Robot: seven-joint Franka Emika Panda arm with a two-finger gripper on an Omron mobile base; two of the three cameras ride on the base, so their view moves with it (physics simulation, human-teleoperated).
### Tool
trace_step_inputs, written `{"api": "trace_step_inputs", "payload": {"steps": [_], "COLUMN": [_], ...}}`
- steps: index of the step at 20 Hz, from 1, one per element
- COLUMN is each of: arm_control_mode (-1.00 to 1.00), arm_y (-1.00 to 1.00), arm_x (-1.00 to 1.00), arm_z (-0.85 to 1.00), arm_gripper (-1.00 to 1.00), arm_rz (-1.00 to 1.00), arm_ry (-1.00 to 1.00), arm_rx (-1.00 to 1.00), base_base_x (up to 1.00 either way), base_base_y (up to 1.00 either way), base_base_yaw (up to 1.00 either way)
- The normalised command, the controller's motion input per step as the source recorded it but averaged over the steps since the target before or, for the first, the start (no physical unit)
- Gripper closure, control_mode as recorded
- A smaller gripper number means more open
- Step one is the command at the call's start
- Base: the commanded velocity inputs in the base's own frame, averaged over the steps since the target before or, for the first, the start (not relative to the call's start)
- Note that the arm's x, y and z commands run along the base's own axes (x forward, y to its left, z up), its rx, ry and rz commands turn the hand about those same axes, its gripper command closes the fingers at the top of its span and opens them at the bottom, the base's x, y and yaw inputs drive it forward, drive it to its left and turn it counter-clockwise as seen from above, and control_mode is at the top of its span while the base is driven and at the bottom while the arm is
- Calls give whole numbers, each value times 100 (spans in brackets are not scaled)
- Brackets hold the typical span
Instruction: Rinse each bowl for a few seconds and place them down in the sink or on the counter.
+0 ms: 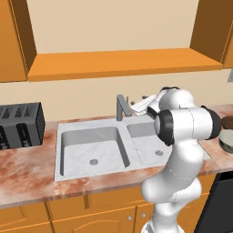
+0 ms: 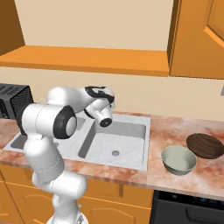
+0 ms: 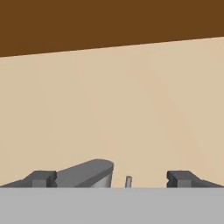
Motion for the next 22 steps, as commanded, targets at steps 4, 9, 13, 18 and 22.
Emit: {"api": "trace_step_inputs", "payload": {"steps": [4,9,13,18,22], "arm_control_mode": [-100,-100,-100,-100,-100], "arm_y": [0,0,1,2,4], "arm_x": [25,25,25,34,33], "arm_z": [-6,-5,-12,-21,-23], "arm_gripper": [-100,-100,-100,-100,-100], "arm_rz": [0,0,0,0,0], "arm_ry": [0,0,0,2,3], "arm_rx": [3,2,2,0,0], "base_base_x": [0,0,0,0,0], "base_base_y": [0,0,0,0,0], "base_base_yaw": [0,0,0,0,0]}}
